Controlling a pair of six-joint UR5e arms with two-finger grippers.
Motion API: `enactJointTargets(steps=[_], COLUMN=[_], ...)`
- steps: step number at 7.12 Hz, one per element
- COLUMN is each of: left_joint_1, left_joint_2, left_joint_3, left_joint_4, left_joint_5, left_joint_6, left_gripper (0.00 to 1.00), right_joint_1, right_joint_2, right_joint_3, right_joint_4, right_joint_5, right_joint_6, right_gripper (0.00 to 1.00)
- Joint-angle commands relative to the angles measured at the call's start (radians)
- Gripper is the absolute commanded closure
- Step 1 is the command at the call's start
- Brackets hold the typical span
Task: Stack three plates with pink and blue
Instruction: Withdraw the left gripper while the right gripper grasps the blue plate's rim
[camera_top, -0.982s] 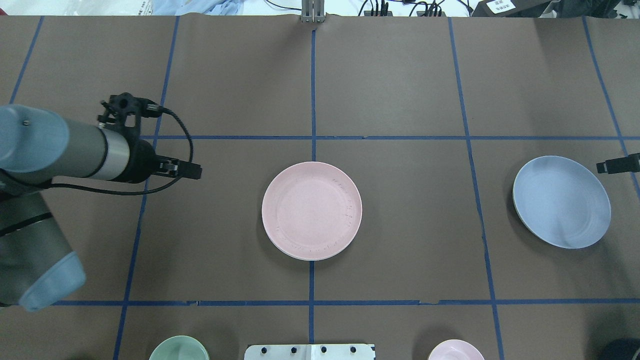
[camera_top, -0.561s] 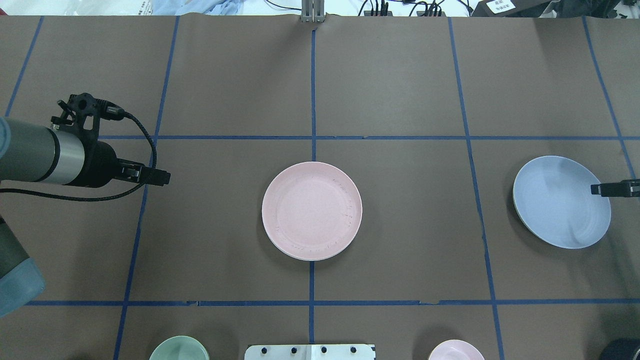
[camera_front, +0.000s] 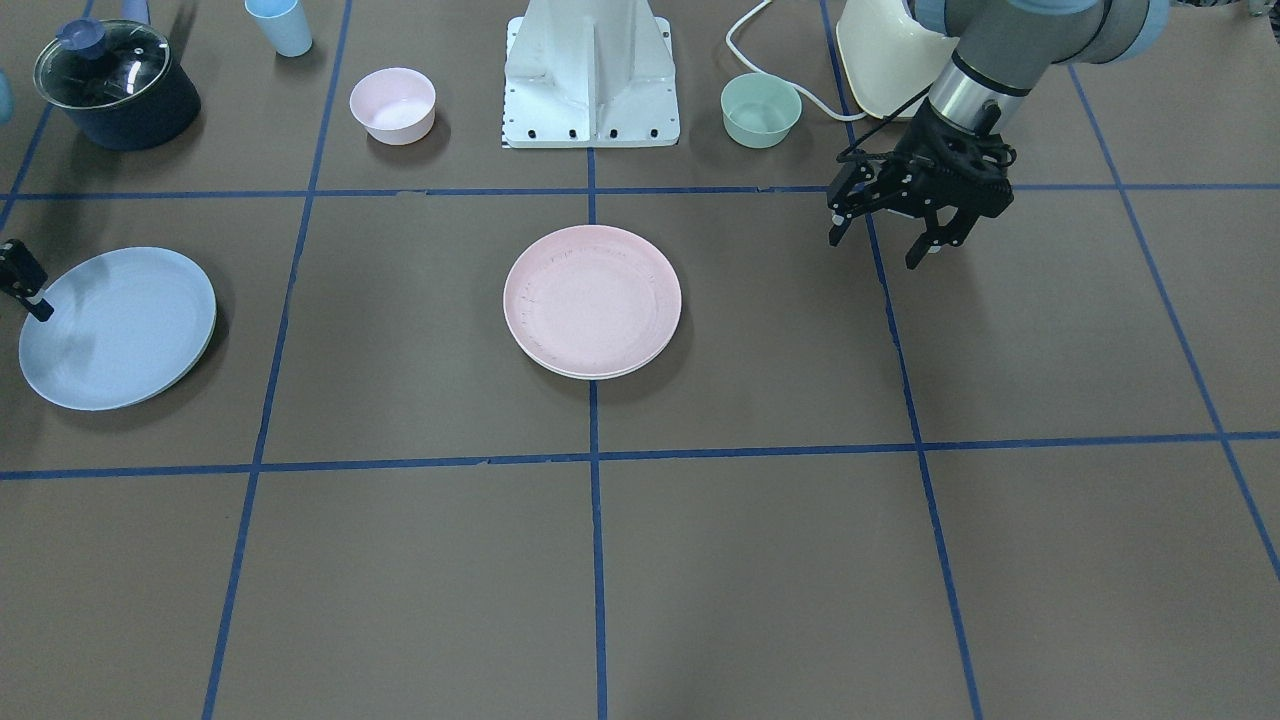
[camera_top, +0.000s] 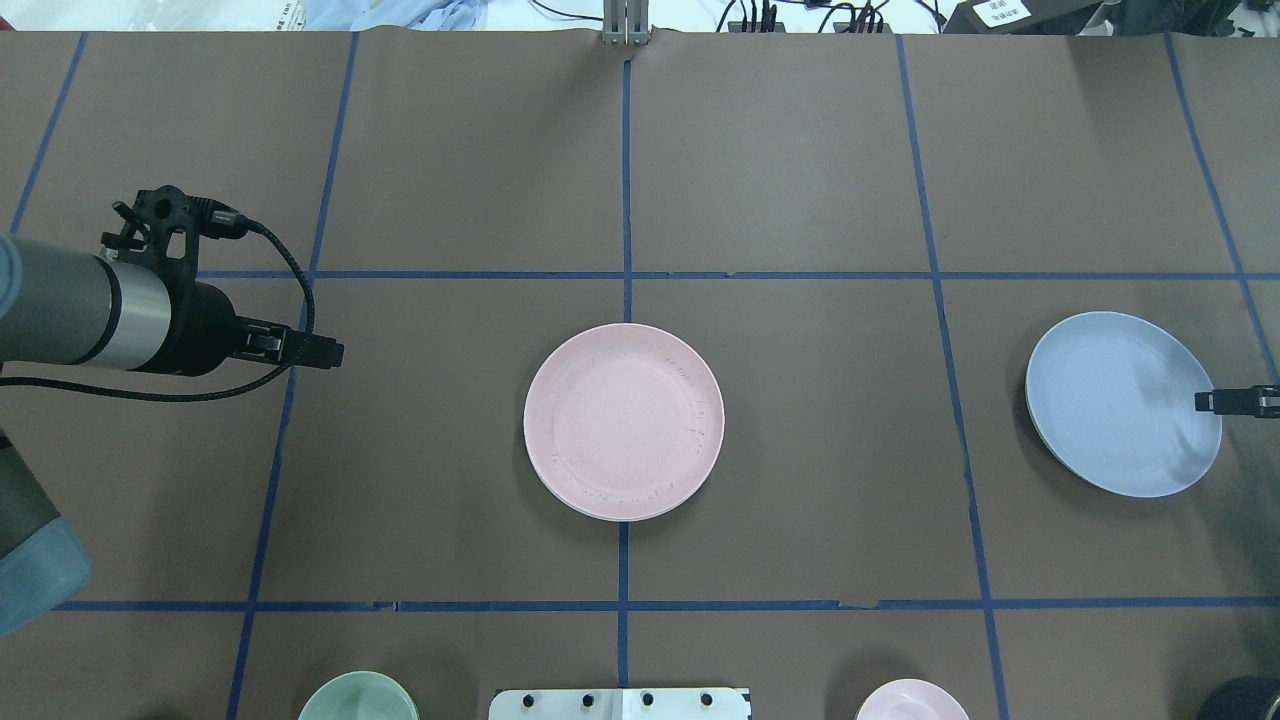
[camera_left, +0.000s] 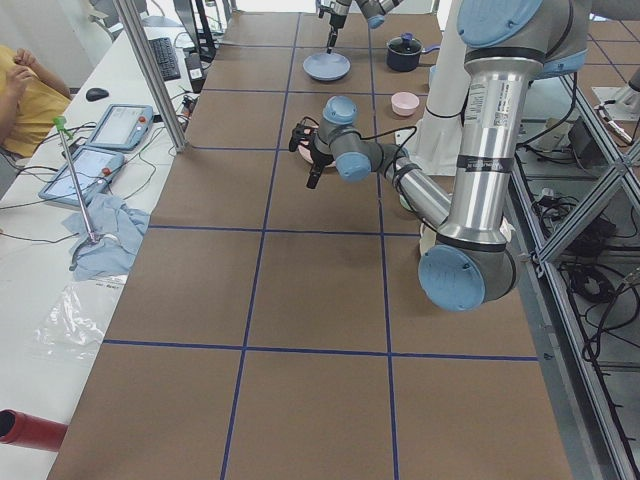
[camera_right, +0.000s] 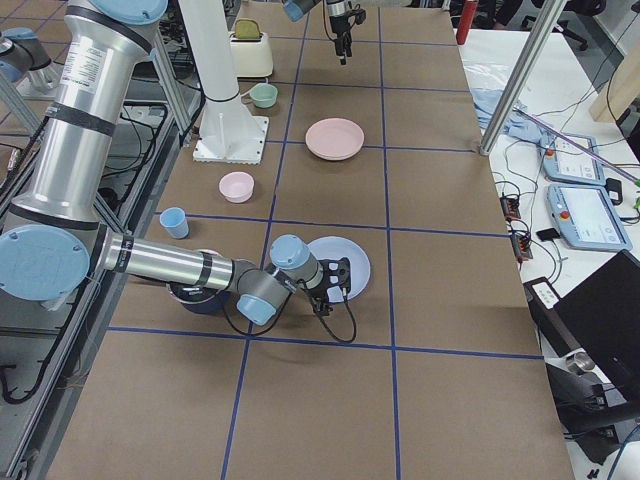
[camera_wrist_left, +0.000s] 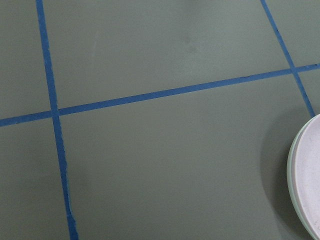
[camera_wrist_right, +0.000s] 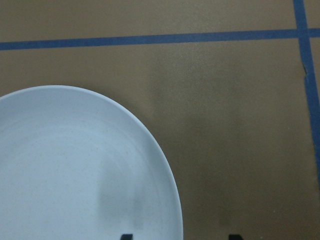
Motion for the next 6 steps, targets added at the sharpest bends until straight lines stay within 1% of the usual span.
enactJointTargets(steps=[1,2,3,5,6], left_joint_1=[0.000,0.000,0.000,0.000,-0.004], left_joint_2=[-0.001,-0.001,-0.001,-0.003,0.000], left_joint_3=[0.002,0.003,0.003,0.003,-0.001], left_joint_4=[0.000,0.000,0.000,-0.002,0.000], left_joint_5=[0.000,0.000,0.002,0.000,-0.004], left_joint_6=[-0.001,-0.001,-0.001,0.000,0.011], left_gripper=[0.00,0.00,0.00,0.00,0.00], right_joint_1=[-0.021,-0.024,-0.024,-0.024,-0.018], right_joint_2=[0.005,0.016,0.023,0.026,0.057], right_joint_3=[-0.016,-0.016,-0.016,-0.005,0.019], right_joint_4=[0.000,0.000,0.000,0.000,0.000], right_joint_5=[-0.018,-0.017,-0.017,-0.011,0.007], right_joint_6=[0.003,0.014,0.020,0.019,0.019], right_gripper=[0.51,0.81,1.00,1.00,1.00])
